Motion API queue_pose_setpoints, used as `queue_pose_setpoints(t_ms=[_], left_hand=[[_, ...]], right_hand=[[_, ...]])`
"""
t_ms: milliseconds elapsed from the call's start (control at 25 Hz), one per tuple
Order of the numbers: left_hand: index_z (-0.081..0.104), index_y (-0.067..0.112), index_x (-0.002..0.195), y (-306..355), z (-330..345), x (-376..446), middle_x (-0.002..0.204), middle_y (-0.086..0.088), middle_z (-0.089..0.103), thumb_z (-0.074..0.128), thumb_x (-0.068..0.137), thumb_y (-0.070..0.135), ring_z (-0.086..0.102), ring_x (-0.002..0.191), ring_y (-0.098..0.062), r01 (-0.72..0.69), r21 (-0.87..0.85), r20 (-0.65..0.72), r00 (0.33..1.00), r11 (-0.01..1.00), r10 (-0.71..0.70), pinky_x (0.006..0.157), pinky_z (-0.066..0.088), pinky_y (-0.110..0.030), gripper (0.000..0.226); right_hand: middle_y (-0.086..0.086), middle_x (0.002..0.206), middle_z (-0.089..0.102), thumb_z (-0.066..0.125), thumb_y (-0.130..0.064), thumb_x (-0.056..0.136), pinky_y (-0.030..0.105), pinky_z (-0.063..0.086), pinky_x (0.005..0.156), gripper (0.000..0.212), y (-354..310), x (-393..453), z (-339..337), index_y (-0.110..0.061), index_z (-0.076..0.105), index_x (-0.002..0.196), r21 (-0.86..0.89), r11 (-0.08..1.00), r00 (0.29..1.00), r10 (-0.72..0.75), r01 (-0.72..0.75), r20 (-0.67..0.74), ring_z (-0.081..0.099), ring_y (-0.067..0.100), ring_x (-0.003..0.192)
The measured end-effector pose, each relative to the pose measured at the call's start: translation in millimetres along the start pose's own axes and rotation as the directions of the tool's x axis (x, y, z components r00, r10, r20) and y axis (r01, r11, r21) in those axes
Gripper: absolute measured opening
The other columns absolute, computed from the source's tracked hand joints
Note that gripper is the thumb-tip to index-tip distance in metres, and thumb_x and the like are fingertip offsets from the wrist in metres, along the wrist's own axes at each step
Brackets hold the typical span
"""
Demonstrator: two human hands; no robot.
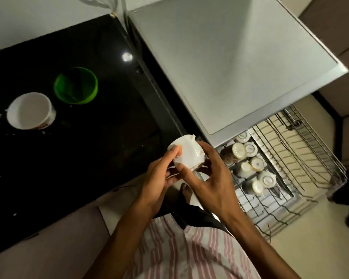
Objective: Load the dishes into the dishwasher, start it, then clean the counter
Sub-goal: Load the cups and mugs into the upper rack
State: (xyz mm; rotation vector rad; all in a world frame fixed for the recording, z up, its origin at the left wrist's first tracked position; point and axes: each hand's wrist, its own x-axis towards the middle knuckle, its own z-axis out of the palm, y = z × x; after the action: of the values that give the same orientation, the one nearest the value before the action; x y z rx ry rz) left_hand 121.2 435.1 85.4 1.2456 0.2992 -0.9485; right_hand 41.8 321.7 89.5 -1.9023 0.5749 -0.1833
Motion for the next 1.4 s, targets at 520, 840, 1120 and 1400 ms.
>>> queue_pose_setpoints(t_ms=[520,840,1120,1400], left_hand=[[0.069,0.014,0.109,-87.3,116.2,20.4,0.105,-0.010,0.073,0.070,0.067,0.050,0.069,0.100,-0.022,0.306,0.114,-0.004,0.952,0.945,-0.308,0.075,0.057,-0.029,0.055],[0.065,0.017,0.119,-163.5,195.3,42.3,0.109,-0.005,0.073,0.067,0.073,0.055,0.069,0.101,-0.017,0.422,0.210,0.039,0.898,0.882,-0.438,0.082,0.055,-0.030,0.059],[0.061,0.025,0.120,-207.0,240.9,120.1,0.111,-0.005,0.071,0.069,0.077,0.051,0.070,0.099,-0.016,0.247,0.277,-0.007,0.967,0.929,-0.255,0.083,0.057,-0.034,0.051],[0.061,0.039,0.105,-202.3,262.0,265.0,0.103,0.003,0.071,0.060,0.088,0.050,0.070,0.093,-0.012,-0.190,0.553,0.088,0.982,0.811,0.170,0.082,0.059,-0.042,0.019]], right_hand=[[-0.015,0.142,0.045,0.076,-0.041,0.079,0.024,0.052,0.088,0.083,86.8,-54.6,-94.6,-0.034,0.031,0.148,-0.104,0.980,0.973,0.148,-0.168,-0.176,0.057,0.004,0.109],[-0.013,0.137,0.050,0.076,-0.039,0.080,0.011,0.049,0.081,0.075,167.1,-76.9,-176.8,-0.031,0.038,0.145,-0.128,0.954,0.951,0.244,-0.270,-0.189,0.058,0.002,0.098],[-0.010,0.119,0.060,0.077,-0.043,0.078,0.013,0.054,0.072,0.071,244.5,-15.5,-212.3,-0.028,0.044,0.139,-0.166,0.937,0.932,0.261,-0.307,-0.251,0.061,-0.003,0.086],[-0.009,0.105,0.054,0.075,-0.036,0.083,-0.001,0.043,0.058,0.065,311.3,113.8,-223.1,-0.014,0.043,0.135,-0.140,0.969,0.966,0.177,-0.205,-0.190,0.050,-0.017,0.076]])
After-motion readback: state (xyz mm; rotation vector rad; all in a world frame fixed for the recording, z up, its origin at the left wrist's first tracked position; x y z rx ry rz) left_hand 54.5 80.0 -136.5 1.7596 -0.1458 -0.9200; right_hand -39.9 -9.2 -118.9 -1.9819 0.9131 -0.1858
